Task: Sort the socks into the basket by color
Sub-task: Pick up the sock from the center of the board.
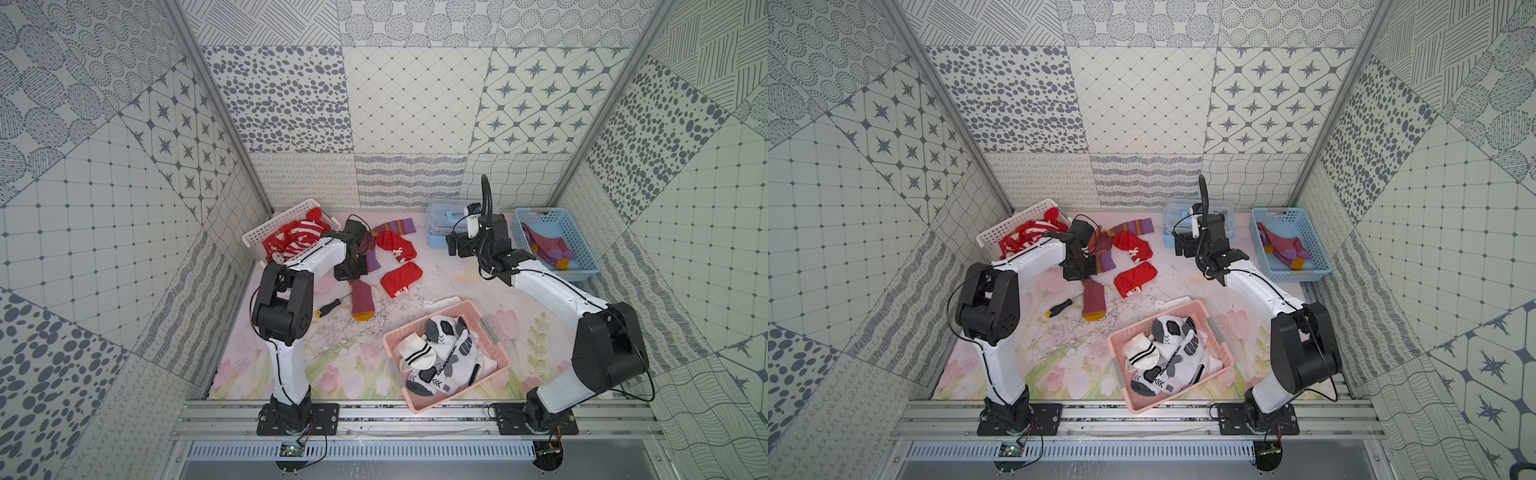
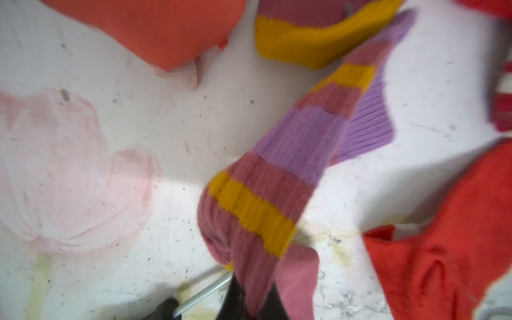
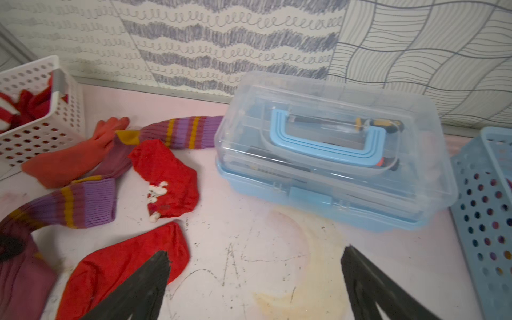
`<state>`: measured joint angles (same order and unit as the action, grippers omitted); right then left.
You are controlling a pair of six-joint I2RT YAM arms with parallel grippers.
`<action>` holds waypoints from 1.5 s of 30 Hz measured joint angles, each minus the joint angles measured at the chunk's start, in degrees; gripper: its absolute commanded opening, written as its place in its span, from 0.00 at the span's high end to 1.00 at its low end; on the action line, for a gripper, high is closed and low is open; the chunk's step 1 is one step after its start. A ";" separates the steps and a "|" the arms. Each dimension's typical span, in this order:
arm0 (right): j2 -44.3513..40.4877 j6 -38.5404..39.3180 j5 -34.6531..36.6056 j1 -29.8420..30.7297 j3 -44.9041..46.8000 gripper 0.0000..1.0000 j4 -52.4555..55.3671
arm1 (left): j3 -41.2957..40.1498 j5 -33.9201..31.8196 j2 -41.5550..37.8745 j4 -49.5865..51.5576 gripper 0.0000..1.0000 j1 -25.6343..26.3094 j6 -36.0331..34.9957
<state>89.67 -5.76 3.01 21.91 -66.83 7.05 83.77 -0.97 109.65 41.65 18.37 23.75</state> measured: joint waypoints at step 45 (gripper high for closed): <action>1.68 2.93 -25.35 12.79 -9.64 0.01 -6.14 | 24.28 46.56 -9.92 -5.33 1.00 2.60 2.89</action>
<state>91.35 -2.83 -22.35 34.70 -76.47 0.91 108.05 45.58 99.72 36.32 20.97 26.63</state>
